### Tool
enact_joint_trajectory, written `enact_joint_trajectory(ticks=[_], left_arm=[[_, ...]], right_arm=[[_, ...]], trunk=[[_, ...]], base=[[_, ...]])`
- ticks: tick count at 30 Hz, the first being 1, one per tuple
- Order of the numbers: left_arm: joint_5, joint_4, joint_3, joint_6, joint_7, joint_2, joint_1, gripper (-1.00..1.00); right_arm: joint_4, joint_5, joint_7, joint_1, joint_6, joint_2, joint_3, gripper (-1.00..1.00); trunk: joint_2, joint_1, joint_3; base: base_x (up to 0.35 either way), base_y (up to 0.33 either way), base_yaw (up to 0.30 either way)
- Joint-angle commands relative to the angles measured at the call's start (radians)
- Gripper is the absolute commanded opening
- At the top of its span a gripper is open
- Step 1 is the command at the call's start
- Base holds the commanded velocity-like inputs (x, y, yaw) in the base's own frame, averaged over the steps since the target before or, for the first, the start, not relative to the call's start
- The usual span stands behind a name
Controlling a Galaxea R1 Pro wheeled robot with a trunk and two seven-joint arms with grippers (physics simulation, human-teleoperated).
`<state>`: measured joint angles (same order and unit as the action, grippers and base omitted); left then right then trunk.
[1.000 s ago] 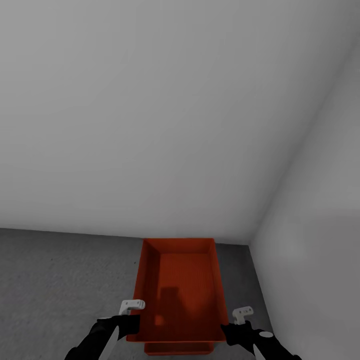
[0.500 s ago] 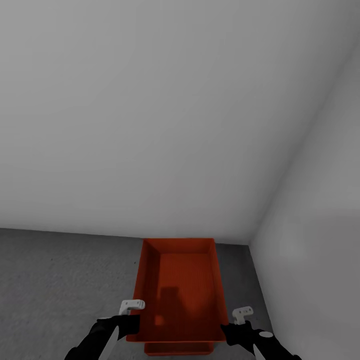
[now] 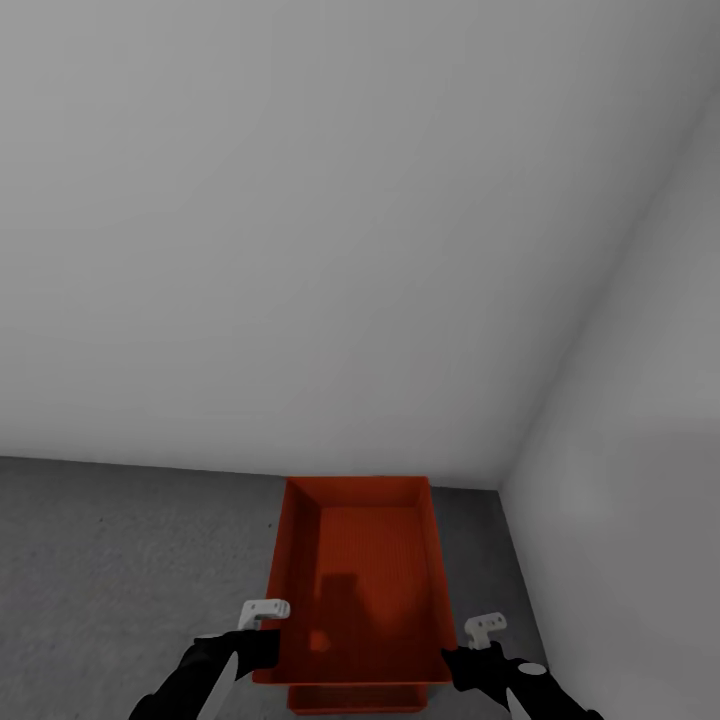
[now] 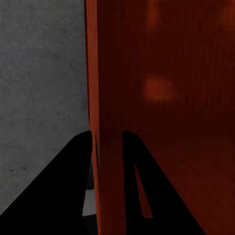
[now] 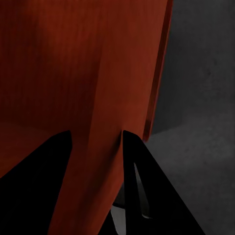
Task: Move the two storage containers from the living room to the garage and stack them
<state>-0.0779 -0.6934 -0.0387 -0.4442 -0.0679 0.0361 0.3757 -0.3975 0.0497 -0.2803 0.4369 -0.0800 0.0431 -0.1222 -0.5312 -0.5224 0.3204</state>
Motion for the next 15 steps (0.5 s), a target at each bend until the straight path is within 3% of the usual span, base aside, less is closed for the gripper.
enact_joint_trajectory(ticks=[1, 15], left_arm=[[-0.010, -0.003, -0.009, 0.064, 0.005, 0.008, 0.000, -1.00], [-0.010, -0.003, -0.009, 0.064, 0.005, 0.010, 0.000, -1.00]], right_arm=[[0.002, -0.010, -0.003, 0.000, -0.007, -0.029, 0.006, -1.00], [0.002, -0.009, -0.003, 0.000, -0.007, -0.029, 0.006, -1.00]], trunk=[[-0.009, -0.004, 0.005], [-0.107, -0.058, 0.049]], base=[[0.000, 0.000, 0.000], [0.000, 0.000, 0.000]])
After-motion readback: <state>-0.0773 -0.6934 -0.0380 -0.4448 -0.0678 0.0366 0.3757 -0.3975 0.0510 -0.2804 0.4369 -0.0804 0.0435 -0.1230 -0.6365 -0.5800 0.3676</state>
